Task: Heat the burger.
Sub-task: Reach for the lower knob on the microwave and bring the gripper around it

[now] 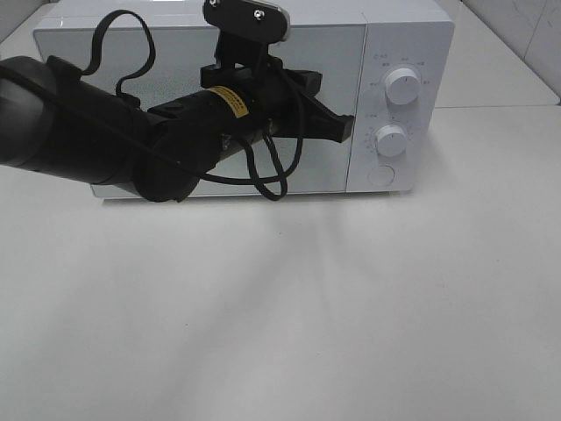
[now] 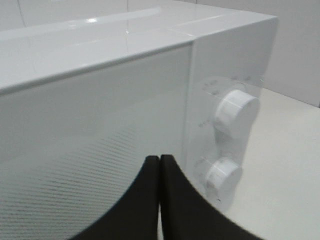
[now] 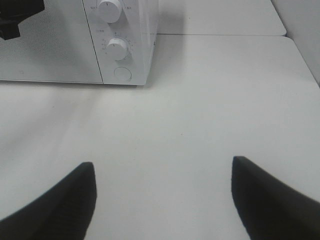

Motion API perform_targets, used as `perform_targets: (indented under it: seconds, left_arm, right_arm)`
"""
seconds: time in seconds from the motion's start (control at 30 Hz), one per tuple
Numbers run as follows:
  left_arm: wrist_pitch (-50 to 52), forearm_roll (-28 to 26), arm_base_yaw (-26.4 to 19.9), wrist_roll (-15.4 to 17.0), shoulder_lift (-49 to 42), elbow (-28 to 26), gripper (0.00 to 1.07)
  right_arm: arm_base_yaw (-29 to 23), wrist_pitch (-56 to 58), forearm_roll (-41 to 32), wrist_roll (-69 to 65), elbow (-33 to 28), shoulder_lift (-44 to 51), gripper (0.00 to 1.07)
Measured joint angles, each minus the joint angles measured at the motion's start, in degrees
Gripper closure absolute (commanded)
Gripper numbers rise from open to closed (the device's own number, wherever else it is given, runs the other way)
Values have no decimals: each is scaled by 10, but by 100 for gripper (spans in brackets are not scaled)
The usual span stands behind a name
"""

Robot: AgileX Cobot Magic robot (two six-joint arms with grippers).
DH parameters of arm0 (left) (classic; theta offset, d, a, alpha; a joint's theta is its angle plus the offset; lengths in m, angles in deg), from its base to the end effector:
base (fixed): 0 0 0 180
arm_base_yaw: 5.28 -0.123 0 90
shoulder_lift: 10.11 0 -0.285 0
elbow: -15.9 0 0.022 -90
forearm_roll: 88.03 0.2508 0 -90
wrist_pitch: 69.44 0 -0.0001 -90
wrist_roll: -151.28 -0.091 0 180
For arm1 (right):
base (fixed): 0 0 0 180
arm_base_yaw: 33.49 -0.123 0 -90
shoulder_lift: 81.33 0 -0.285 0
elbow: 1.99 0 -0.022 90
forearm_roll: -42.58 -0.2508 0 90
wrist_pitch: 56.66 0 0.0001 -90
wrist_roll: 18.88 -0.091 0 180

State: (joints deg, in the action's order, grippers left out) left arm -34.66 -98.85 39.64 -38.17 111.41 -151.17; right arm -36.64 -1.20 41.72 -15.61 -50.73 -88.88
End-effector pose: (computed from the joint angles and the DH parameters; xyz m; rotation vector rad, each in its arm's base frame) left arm 0.3131 -0.2985 0.1900 0.6100 1.6622 -0.4713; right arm -0.0017 0.0010 0.2841 -0.1091 1.9473 0.0163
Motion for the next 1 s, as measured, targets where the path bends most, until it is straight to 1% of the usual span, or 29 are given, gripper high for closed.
perform_targets:
  seconds: [0.03, 0.07, 0.13, 0.2, 0.23, 0.3, 0.33, 0.4, 0.43, 0.47, 0.5, 0.53, 0.57, 0.6, 0.63, 0.67, 0.7, 0.73, 0.77, 0.8, 0.83, 0.87, 0.9, 0.93, 0.97, 1.0]
  left_arm:
    - [0, 0, 0, 0, 0, 0, 107]
    - [-34, 0, 11, 0, -10, 0, 107]
    - [-48, 0, 16, 0, -17, 0, 107]
    - [-104, 0, 24, 0, -32, 0, 107]
    - [-104, 0, 24, 0, -32, 0, 107]
    - [-166, 0, 29, 0, -46, 0, 107]
    - [-166, 0, 29, 0, -46, 0, 107]
    - [-237, 1, 33, 0, -65, 0, 107]
    - [-237, 1, 33, 0, -65, 0, 107]
    - [-294, 2, 36, 0, -83, 0, 107]
    - [-317, 2, 36, 0, -91, 0, 107]
    - [-317, 2, 36, 0, -91, 0, 107]
    - [-378, 2, 38, 0, -111, 0, 106]
    - [-402, 2, 38, 1, -120, 0, 105]
    - [-402, 2, 38, 1, -120, 0, 105]
    - [-457, 1, 40, 9, -140, 0, 100]
    - [-516, -3, 40, 23, -159, 0, 97]
    - [-516, -3, 40, 23, -159, 0, 97]
    - [-543, -4, 40, 31, -167, 0, 86]
    - [-543, -4, 40, 31, -167, 0, 86]
    - [-586, -6, 40, 49, -183, 0, 70]
    - [-606, -6, 40, 61, -192, 0, 57]
    - [-606, -6, 40, 61, -192, 0, 57]
    - [-637, -7, 40, 95, -209, 0, 30]
    - [-651, -7, 40, 108, -215, 0, 17]
    - [-651, -7, 40, 108, -215, 0, 17]
  right_arm:
    - [0, 0, 0, 0, 0, 0, 33]
    - [0, 0, 0, 0, 0, 0, 33]
    - [0, 0, 0, 0, 0, 0, 33]
    - [0, 0, 0, 0, 0, 0, 33]
    - [0, 0, 0, 0, 0, 0, 33]
    - [0, 0, 0, 0, 0, 0, 33]
    - [0, 0, 0, 0, 0, 0, 33]
    - [0, 0, 0, 0, 0, 0, 33]
    - [0, 0, 0, 0, 0, 0, 33]
    - [0, 0, 0, 0, 0, 0, 33]
    - [0, 0, 0, 0, 0, 0, 33]
    - [0, 0, 0, 0, 0, 0, 33]
    - [0, 0, 0, 0, 0, 0, 33]
    - [0, 0, 0, 0, 0, 0, 33]
    - [0, 0, 0, 0, 0, 0, 33]
    - [0, 0, 0, 0, 0, 0, 33]
    - [0, 0, 0, 0, 0, 0, 33]
    - [0, 0, 0, 0, 0, 0, 33]
    - [0, 0, 0, 0, 0, 0, 33]
    - [0, 0, 0, 0, 0, 0, 33]
    - [0, 0, 0, 0, 0, 0, 33]
    - [0, 0, 0, 0, 0, 0, 33]
    - [0, 0, 0, 0, 0, 0, 33]
    - [0, 0, 0, 0, 0, 0, 33]
    - [0, 0, 0, 0, 0, 0, 33]
    - [0, 0, 0, 0, 0, 0, 33]
